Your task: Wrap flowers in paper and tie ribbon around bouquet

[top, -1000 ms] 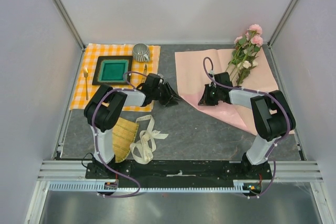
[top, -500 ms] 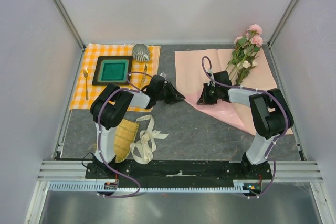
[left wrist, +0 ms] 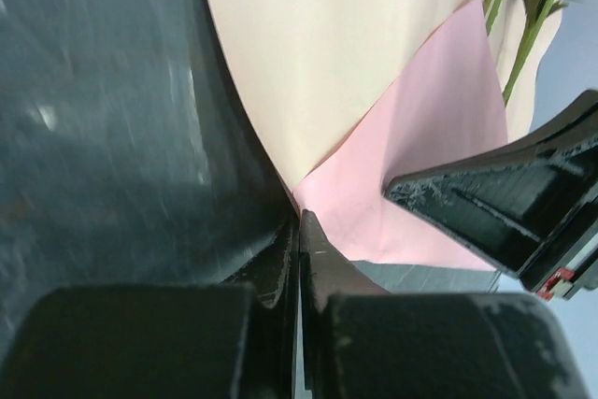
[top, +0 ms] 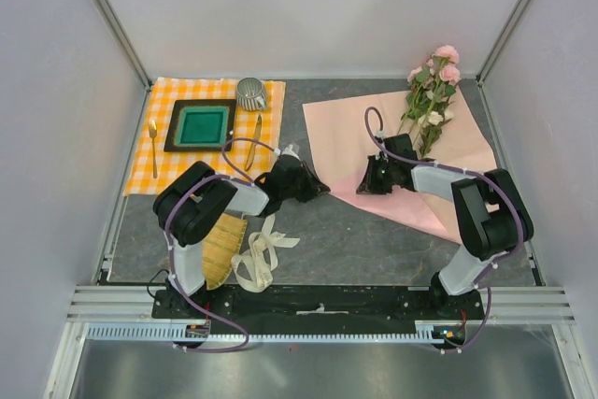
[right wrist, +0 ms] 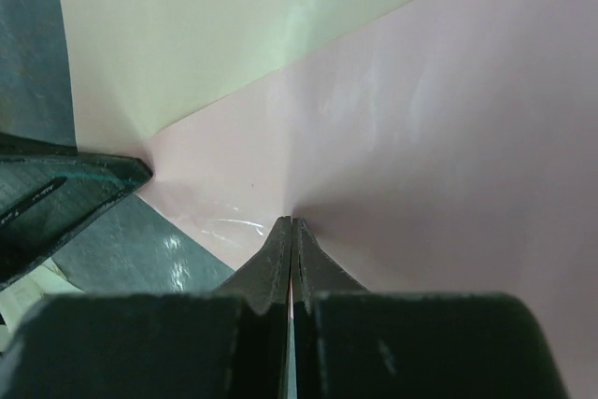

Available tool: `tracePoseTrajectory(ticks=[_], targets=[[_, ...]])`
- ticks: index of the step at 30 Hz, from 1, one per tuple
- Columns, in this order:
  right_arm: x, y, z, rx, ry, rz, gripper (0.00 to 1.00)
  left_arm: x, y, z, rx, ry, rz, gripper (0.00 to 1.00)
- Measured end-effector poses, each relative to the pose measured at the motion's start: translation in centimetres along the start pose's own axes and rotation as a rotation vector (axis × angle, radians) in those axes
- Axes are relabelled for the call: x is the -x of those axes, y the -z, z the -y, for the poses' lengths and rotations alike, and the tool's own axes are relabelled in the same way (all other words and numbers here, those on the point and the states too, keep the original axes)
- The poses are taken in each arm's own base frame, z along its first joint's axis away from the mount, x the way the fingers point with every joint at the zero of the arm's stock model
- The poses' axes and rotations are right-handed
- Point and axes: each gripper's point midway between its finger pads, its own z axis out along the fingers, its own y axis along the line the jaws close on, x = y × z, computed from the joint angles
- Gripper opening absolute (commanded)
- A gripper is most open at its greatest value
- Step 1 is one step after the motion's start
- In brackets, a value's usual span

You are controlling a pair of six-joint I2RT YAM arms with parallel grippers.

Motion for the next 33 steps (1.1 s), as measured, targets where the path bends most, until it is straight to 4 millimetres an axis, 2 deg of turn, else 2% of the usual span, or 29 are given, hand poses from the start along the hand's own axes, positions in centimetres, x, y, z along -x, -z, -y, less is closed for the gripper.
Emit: tracePoseTrajectory(ticks=[6,11,14,21,23,27,30,32,33], targets=[[-2.6,1.8,1.0,-0.025,-0.011,-0.006,0.00,-4.1,1.6,0.6,-0.003,-0.050,0.008,0.02],[-4.4,3.4,2.0,-0.068,-0.011,0.000,0.00,-6.2,2.5,1.5,-0.007,-0.087,0.025,0.01],[-4.8,4.0,2.8,-0.110,-0.008,0.003,0.00,-6.5,2.8,2.5,-0.020,-0.112,0.034,0.02],[-4.7,4.5,3.7,-0.153,-0.013,0.016,0.00,-6.2,2.3,4.6,-0.016,-0.233,0.040,0.02],[-4.7,4.4,3.7,-0.135,-0.026,0.018,0.00,-6.2,2.1,6.1,-0.029,-0.287,0.038,0.01],[-4.7,4.4,3.7,-0.098,-0.052,0.027,0.00,-6.3,2.0,10.3,-0.090,-0.378,0.044,0.02],[-4.7,4.4,3.5,-0.084,-0.052,0.029,0.00,-6.8,2.2,11.6,-0.103,-0.417,0.034,0.02],[-4.7,4.3,3.4,-0.078,-0.051,0.029,0.00,-7.0,2.2,11.4,-0.085,-0.425,0.026,0.07],[-4.7,4.3,3.4,-0.076,-0.051,0.029,0.00,-6.9,2.3,11.0,-0.065,-0.424,0.024,0.18]])
